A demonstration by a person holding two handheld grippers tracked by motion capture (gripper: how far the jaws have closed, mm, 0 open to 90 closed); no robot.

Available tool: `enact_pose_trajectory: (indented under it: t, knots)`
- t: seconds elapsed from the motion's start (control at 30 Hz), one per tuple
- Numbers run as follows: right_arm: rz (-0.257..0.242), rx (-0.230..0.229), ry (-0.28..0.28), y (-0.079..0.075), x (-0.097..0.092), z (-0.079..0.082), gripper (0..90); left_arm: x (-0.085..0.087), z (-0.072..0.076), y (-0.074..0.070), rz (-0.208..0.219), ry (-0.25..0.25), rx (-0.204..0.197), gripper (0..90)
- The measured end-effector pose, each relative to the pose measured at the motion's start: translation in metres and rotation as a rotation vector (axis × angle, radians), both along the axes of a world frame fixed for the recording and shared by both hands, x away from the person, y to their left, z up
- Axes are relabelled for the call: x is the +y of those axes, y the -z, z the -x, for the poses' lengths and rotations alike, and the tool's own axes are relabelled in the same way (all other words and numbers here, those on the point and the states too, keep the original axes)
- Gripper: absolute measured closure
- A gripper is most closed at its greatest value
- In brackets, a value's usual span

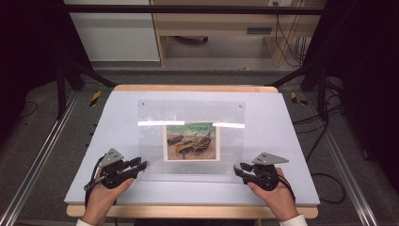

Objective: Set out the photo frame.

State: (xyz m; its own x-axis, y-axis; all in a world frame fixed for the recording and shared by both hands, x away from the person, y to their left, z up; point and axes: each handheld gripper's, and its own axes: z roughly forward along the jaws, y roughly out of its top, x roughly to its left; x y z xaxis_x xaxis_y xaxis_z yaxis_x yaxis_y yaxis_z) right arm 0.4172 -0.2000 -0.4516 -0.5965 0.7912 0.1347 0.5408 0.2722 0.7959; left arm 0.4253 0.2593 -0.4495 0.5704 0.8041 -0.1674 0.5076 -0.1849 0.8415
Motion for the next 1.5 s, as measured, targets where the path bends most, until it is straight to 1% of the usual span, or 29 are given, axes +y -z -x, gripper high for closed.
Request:
enact_pose_trajectory:
  t: [0.4,0.43,0.5,0.6,0.63,0.97,1.03,1.13,1.17,1.27,1.3,1.37,1.4,1.5]
  knots:
    - [0.003,0.01,0.013,0.001,-0.001,0.003,67.7,-0.001,0.008,0.001,-0.018,-0.001,0.003,68.4]
    - [0.007,0.005,0.01,0.001,-0.001,0.003,67.8,-0.001,0.009,0.001,-0.022,-0.001,0.002,68.4]
    - [0.007,0.01,0.014,0.001,0.0,0.004,67.9,-0.001,0.009,0.001,-0.028,-0.001,0.001,68.4]
    - [0.014,0.0,0.011,0.002,0.0,0.005,68.0,-0.001,0.01,0.001,-0.026,-0.002,0.003,68.8]
    - [0.015,-0.002,0.013,0.002,0.0,0.005,68.1,-0.002,0.011,0.001,-0.031,-0.004,0.0,68.9]
    - [0.027,0.011,0.011,0.004,0.001,0.011,69.3,-0.002,0.016,0.003,-0.043,-0.003,0.008,70.1]
    - [0.036,0.003,0.007,0.004,0.001,0.011,69.4,-0.002,0.017,0.003,-0.044,-0.004,0.01,70.1]
    - [0.038,0.009,0.011,0.005,0.002,0.013,69.6,-0.002,0.019,0.004,-0.048,-0.001,0.011,70.1]
    - [0.042,0.004,0.008,0.005,0.002,0.013,69.6,-0.002,0.019,0.004,-0.047,0.001,0.012,70.1]
    - [0.045,0.008,0.008,0.006,0.002,0.014,69.7,-0.001,0.02,0.005,-0.045,0.002,0.014,70.0]
    - [0.054,0.002,0.002,0.006,0.002,0.014,69.8,-0.001,0.021,0.005,-0.049,0.003,0.015,70.0]
    - [0.052,0.011,0.005,0.006,0.003,0.016,69.9,-0.001,0.022,0.006,-0.047,0.004,0.016,70.0]
    - [0.058,0.006,0.003,0.007,0.002,0.016,70.0,-0.002,0.022,0.006,-0.047,0.003,0.016,70.0]
    - [0.065,0.004,0.0,0.008,0.003,0.017,70.2,-0.002,0.023,0.007,-0.058,0.009,0.019,70.0]
